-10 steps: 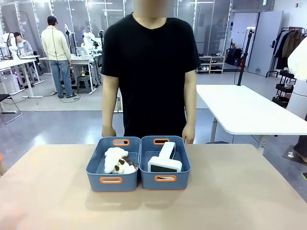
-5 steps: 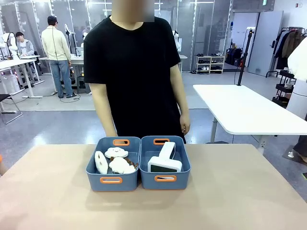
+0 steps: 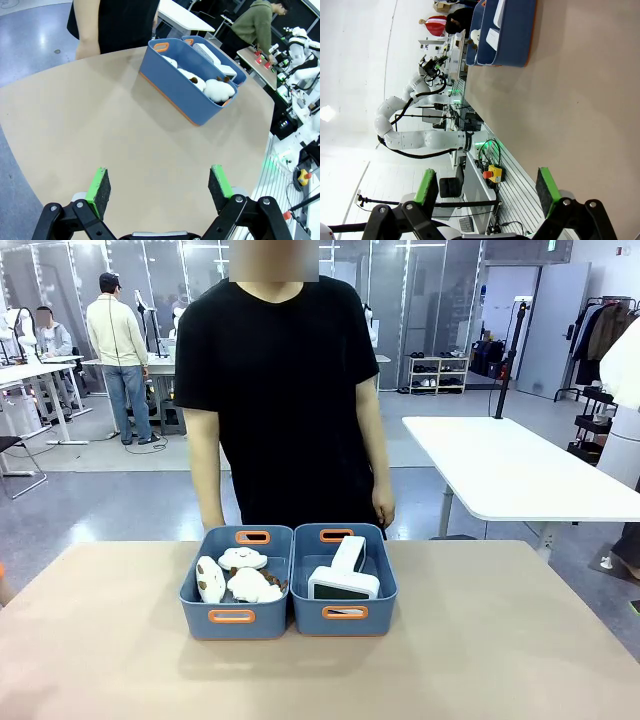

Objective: Sort the digital clocks into the basket.
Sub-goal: Pick up the Digital clock from the table and place it into the empty Plastic storage basket.

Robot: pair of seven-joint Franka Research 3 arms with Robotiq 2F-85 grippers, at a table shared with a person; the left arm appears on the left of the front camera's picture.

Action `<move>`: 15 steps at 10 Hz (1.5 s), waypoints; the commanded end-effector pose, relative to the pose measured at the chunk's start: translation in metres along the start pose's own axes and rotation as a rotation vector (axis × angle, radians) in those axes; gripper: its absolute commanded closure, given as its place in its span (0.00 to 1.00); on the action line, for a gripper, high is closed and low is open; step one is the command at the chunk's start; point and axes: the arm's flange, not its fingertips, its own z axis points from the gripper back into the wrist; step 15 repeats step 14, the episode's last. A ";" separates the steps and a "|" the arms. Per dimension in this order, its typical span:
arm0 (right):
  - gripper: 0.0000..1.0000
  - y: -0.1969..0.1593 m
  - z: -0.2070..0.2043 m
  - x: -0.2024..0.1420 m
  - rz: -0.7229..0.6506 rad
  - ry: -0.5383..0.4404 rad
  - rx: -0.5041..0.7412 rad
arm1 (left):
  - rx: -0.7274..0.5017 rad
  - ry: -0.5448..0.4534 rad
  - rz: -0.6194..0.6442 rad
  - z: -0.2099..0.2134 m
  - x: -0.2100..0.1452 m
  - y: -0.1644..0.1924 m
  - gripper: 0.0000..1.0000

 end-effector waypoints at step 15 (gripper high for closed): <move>0.00 0.003 -0.004 -0.002 -0.028 0.001 -0.020 | 0.007 0.013 0.015 0.001 0.003 -0.003 0.00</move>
